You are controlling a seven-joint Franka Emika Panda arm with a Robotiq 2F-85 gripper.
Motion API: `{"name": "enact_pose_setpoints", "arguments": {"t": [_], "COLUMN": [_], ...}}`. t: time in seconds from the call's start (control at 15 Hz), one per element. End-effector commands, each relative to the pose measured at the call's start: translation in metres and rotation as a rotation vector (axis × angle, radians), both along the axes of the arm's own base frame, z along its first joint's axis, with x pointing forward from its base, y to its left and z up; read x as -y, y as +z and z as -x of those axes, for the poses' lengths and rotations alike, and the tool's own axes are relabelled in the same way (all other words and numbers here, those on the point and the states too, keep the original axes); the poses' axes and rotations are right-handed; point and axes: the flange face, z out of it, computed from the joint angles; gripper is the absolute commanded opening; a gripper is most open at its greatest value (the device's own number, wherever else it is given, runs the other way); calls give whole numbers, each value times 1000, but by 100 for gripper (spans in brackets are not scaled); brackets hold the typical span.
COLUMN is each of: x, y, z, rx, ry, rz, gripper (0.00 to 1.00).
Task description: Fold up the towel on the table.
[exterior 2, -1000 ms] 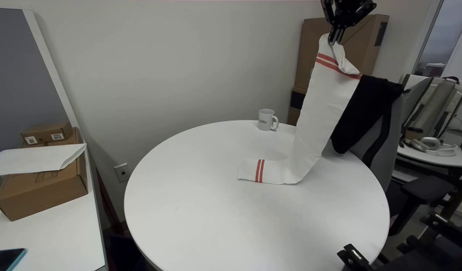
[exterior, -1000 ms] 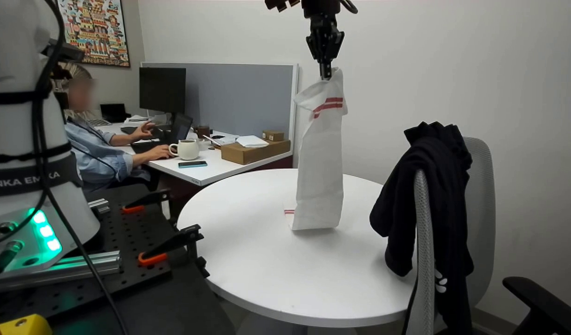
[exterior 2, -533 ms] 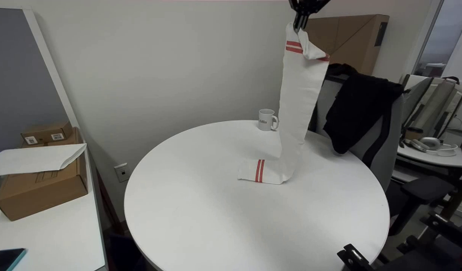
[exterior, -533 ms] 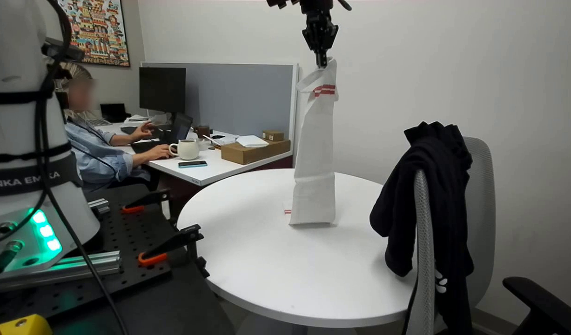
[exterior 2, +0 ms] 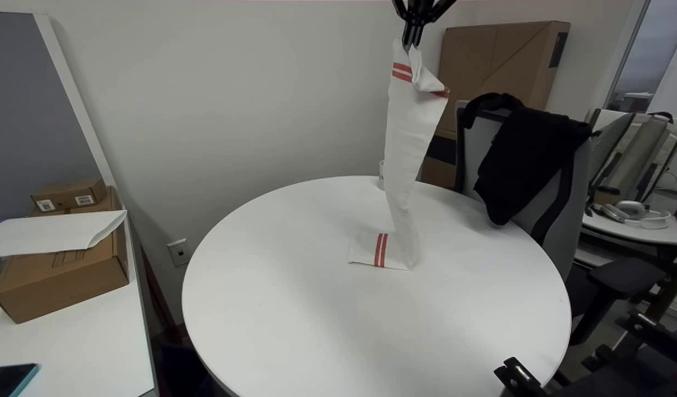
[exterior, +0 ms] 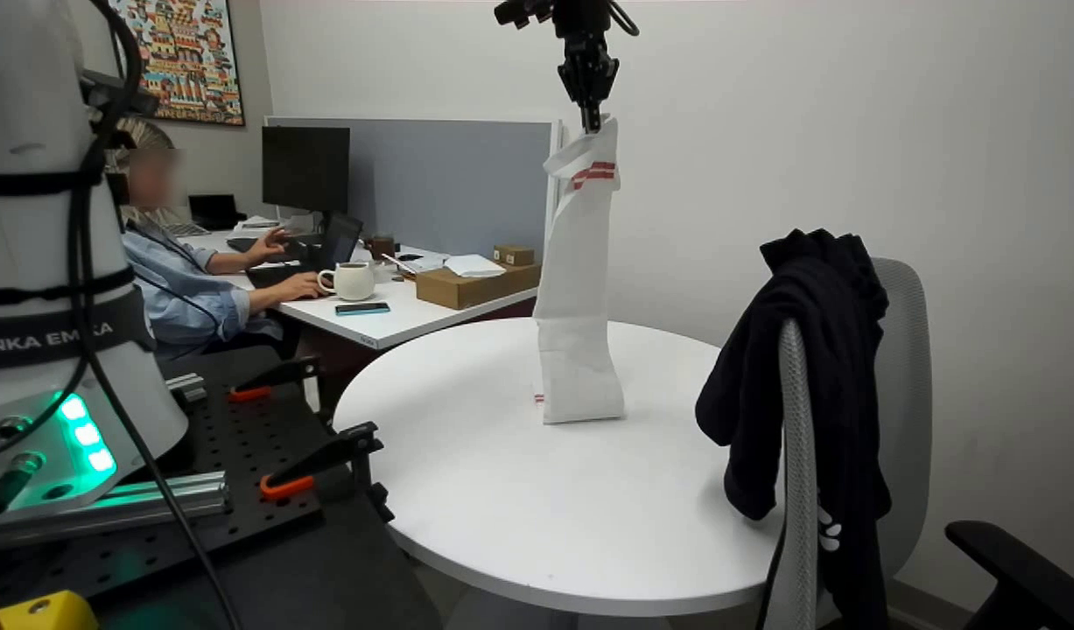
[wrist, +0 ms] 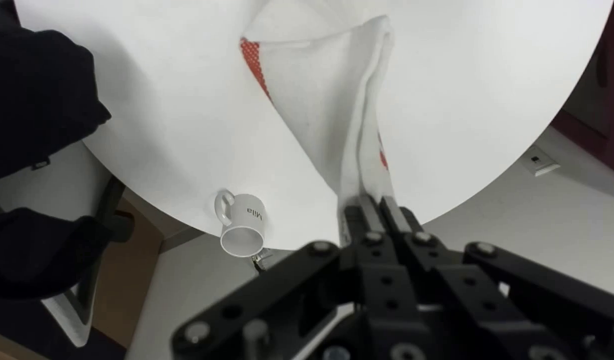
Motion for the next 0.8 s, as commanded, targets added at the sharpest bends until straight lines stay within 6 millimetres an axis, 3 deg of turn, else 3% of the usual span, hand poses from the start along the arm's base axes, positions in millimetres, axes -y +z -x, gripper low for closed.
{"name": "enact_pose_setpoints", "arguments": {"t": [0.0,0.13,0.33,0.73], "x": [-2,-8,-24,-77], "y": [-35,-56,-68,-48], "z": [-14,-18,-27,-44], "rx": [-47,-74,-91,-48], "ry": [-24,-15,3,37], "rz": [7,-1,-10,-21], "gripper": [1,1,1,1]}}
